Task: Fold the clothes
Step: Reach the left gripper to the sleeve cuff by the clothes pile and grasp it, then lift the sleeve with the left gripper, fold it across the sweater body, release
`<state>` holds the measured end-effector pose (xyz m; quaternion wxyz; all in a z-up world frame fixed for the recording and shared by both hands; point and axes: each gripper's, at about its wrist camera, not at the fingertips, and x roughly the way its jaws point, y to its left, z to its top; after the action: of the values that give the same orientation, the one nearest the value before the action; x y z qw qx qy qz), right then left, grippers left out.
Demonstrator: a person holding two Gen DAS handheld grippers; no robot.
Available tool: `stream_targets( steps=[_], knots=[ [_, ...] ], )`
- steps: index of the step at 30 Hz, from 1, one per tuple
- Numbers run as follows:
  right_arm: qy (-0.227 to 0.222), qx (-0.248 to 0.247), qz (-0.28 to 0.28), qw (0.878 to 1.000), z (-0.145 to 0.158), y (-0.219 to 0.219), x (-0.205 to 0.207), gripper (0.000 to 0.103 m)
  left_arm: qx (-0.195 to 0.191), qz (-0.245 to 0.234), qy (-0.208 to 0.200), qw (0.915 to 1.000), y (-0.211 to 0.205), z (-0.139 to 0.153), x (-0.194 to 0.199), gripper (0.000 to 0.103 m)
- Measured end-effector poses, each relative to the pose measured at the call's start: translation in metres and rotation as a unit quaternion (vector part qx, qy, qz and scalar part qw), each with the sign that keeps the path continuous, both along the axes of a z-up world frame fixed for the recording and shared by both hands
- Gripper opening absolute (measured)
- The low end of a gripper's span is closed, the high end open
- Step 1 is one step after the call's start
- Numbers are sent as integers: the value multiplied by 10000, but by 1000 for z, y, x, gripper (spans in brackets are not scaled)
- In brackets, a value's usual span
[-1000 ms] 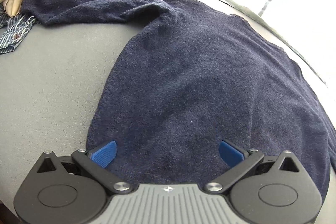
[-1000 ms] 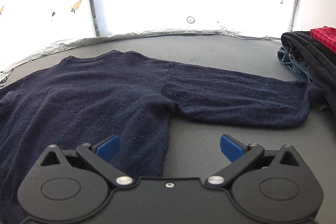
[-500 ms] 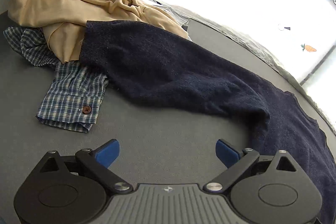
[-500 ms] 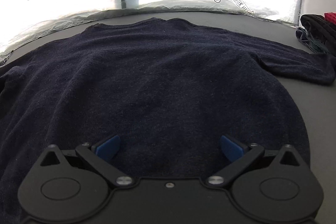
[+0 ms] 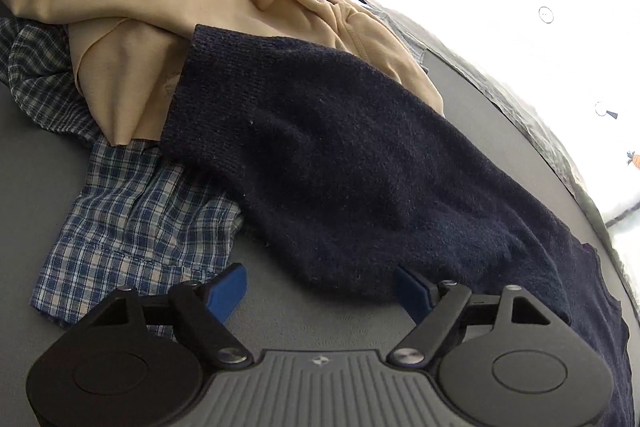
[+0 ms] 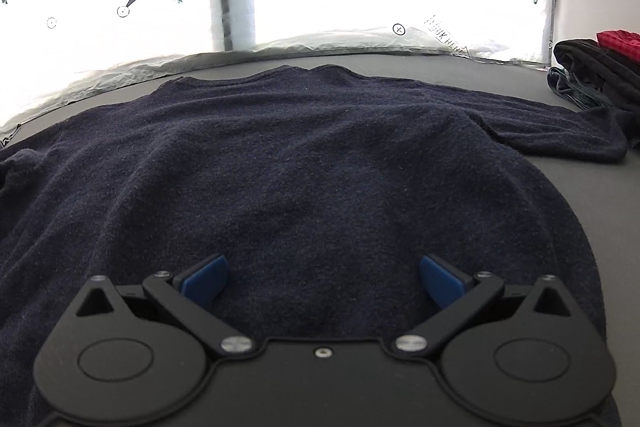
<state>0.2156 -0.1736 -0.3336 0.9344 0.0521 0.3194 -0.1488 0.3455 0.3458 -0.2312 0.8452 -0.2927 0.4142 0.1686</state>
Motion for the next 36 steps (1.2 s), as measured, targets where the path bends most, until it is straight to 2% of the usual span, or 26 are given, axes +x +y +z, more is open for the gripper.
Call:
stream_targets(
  steps=[5,6,7,8,9,10,18,20,22,24,25,27,28,29,31,32,34,35,36],
  knots=[
    [9,-17,0,10000,0,0,1,103,50,17,-129,9999,3,-1,6,79],
    [10,-19,-1,10000,0,1,1,103,66,8,-147,9999,1,1,6,63],
    [11,-20,-2,10000,0,1,1,103,83,-1,-166,9998,-1,3,6,43],
    [12,-20,-2,10000,-1,1,1,103,100,-10,-184,9998,-2,5,6,34],
    [11,-19,-1,10000,-1,1,1,103,116,-19,-202,9997,-4,7,6,16],
    [11,-18,-1,10000,-1,1,1,103,133,-27,-220,9997,-6,9,6,9],
    [7,-14,0,10000,0,1,0,103,265,-98,-364,9989,-19,24,5,5],
    [6,-14,-1,10000,0,1,0,103,539,-434,-600,9958,-39,38,8,5],
    [5,-13,0,10000,0,1,0,103,889,-1125,-980,9848,-75,54,13,5],
    [3,-12,0,10000,0,1,0,103,1070,-1916,-1367,9660,-118,69,18,5],
    [2,-10,0,10000,0,1,0,103,1035,-2371,-1555,9534,-143,73,20,5],
    [1,-6,0,10000,0,1,0,103,502,-3291,-1749,9266,-187,66,13,5],
    [0,-3,0,10000,0,1,0,103,140,-3755,-1705,9109,-207,57,8,6],
    [-2,0,0,10000,0,1,0,103,-22,-4140,-1528,8974,-225,48,4,9],
    [-6,9,1,10000,0,0,0,103,-213,-4839,-1093,8680,-259,30,-5,14],
    [-8,14,2,10000,0,0,0,103,-142,-5110,-899,8547,-272,20,-11,16],
    [-13,24,4,10000,0,0,-1,103,46,-5393,-542,8404,-284,7,-20,26],
    [-14,25,4,10000,0,0,0,103,42,-5429,-413,8388,-285,3,-21,28],
    [-14,25,4,10000,0,0,0,103,9,-5371,-359,8427,-281,0,-20,33]
  ],
)
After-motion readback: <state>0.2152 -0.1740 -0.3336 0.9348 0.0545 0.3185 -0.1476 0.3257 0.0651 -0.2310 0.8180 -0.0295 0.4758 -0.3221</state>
